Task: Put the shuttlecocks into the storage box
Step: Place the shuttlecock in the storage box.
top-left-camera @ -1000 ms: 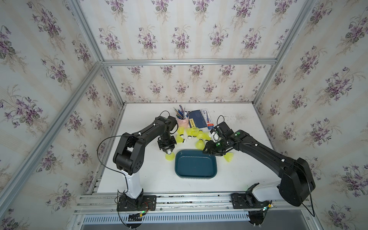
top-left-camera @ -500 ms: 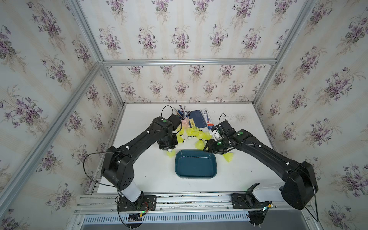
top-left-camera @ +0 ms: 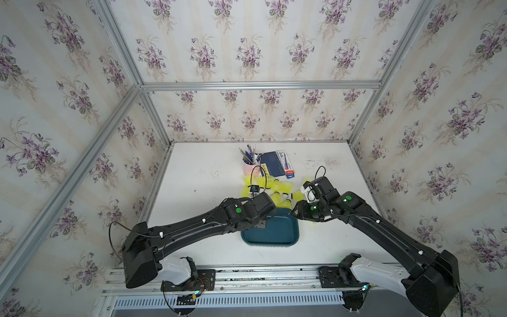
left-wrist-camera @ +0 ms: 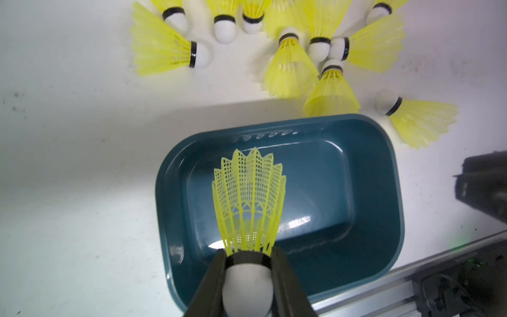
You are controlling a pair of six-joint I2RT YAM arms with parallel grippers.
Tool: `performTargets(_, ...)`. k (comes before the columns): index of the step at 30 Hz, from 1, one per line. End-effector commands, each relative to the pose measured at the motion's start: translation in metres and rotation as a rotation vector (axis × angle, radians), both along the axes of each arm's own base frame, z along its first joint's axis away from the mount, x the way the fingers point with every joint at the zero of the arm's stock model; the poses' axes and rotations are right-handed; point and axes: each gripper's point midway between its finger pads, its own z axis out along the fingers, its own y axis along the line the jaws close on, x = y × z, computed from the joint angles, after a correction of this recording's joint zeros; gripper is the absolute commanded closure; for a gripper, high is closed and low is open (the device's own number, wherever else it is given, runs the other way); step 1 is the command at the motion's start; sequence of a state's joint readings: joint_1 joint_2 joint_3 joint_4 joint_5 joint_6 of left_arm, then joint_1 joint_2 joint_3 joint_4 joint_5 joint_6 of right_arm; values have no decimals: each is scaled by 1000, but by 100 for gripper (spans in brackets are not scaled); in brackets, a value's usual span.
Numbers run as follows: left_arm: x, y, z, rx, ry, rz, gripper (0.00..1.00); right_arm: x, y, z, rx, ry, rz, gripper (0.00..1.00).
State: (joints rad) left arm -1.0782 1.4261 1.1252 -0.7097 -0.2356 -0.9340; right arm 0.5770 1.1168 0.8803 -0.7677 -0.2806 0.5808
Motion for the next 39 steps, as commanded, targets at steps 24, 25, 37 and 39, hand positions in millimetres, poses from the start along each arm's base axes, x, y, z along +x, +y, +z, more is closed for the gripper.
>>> performTargets(24, 6, -87, -44, -56, -191, -33, 92, 3, -28, -13, -30, 20, -97, 49)
performTargets(25, 7, -88, -46, -55, -190, -33, 92, 4, -28, -13, -29, 20, -99, 49)
performTargets(37, -5, -99, -72, -53, -111, -95, 69, 3, -29, -18, -31, 43, -101, 48)
performTargets(39, -8, -98, -74, -45, -89, -103, 62, 4, -28, -18, -30, 45, -100, 48)
